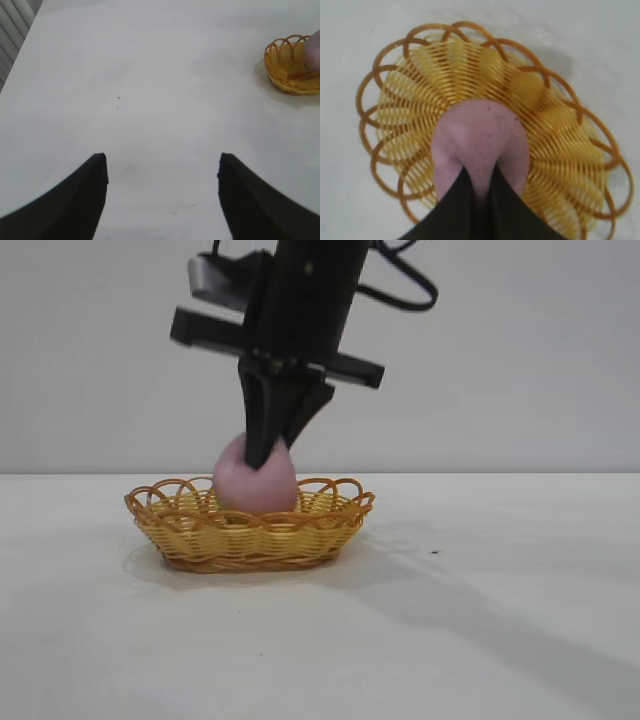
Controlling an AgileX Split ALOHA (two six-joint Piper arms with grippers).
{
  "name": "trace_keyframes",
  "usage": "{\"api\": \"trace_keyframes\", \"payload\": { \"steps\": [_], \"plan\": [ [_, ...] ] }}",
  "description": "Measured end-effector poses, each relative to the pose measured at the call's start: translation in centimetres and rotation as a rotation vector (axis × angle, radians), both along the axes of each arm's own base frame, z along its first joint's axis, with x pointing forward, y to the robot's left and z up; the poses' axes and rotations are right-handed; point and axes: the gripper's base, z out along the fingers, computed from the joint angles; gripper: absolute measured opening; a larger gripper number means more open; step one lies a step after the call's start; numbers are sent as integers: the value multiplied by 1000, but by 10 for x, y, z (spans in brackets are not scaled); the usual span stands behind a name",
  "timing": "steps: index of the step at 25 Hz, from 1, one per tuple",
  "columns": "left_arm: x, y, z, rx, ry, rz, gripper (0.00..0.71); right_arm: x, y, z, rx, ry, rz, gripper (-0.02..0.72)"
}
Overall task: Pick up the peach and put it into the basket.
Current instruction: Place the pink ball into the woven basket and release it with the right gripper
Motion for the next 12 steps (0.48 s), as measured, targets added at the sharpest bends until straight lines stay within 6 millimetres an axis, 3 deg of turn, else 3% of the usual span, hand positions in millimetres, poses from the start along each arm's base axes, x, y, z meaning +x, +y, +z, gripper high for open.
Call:
{"api": "trace_keyframes", "payload": {
  "steps": [1,7,9,12],
  "plan": [
    [0,0,0,0,0,0,477,1,0,-2,1,-3,-1,64],
    [0,0,0,0,0,0,477,2,1,0,12,-16,-5,433],
    [0,0,0,0,0,0,477,2,0,8,27,-36,-9,461],
    [0,0,0,0,0,0,477,7,-11,39,72,-106,-45,461]
  ]
}}
